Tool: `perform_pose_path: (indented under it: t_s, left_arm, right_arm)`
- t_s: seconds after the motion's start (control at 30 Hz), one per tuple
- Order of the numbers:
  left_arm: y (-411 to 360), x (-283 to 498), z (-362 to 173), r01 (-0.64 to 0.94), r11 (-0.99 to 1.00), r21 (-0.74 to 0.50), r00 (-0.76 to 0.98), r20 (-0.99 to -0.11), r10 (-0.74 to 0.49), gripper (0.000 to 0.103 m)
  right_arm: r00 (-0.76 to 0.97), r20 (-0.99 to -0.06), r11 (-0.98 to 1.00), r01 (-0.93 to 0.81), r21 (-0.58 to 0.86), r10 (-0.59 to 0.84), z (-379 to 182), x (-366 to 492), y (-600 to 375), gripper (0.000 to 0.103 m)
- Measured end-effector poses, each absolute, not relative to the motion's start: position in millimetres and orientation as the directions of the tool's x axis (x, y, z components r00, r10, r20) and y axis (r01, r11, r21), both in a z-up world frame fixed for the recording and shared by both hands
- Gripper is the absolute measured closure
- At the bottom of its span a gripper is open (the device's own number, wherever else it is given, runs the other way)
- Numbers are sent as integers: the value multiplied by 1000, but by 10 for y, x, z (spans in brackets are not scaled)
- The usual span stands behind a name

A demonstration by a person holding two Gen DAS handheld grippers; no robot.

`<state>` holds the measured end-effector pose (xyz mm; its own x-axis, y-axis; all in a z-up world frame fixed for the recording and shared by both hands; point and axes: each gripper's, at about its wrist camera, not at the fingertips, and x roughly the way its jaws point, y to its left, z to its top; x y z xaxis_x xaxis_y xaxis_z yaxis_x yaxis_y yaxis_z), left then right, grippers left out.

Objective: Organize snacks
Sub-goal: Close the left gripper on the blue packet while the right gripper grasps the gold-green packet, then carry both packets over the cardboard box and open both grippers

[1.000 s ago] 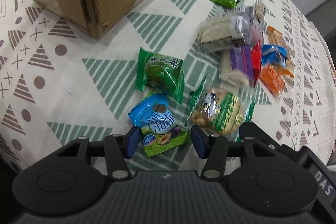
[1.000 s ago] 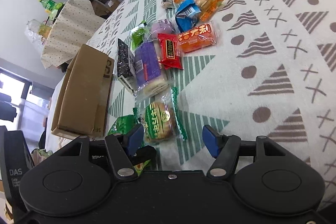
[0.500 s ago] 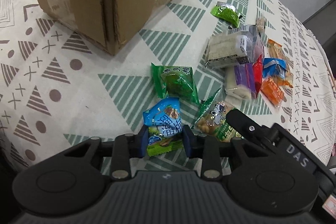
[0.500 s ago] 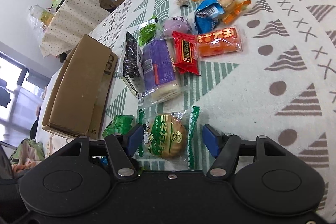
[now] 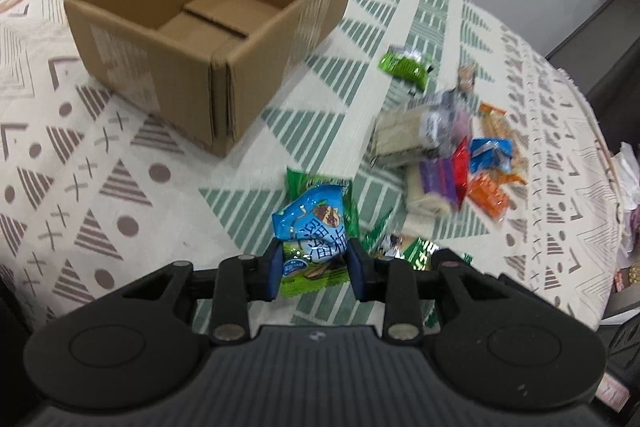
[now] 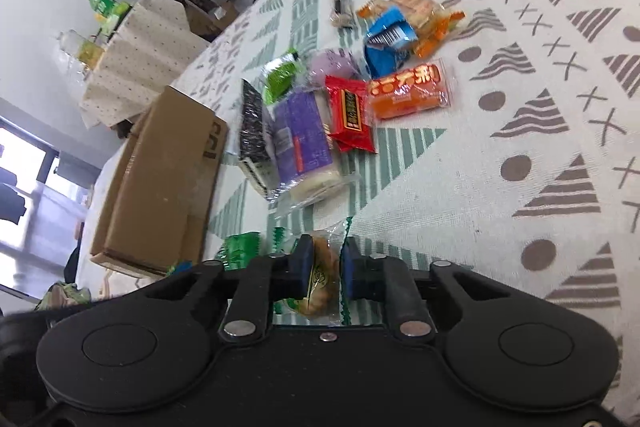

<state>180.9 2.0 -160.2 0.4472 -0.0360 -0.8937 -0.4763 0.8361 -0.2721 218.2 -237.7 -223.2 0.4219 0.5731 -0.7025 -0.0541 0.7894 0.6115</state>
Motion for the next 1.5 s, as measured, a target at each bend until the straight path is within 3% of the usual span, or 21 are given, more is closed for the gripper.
perform_pose_path:
  t_s: [0.97,1.5]
  left_arm:
    - [662,1749,-744,-326,874,-359,657,-751,-64,71]
    - [1447,1990,-796,-382,847,-370,653,-757,-37,71]
  right_arm:
    - [619,-541,779,-196,596,570,-1185,2024,-1958,93]
    - [603,-496,745,-270,610,625,-1011,2236,-1128,93]
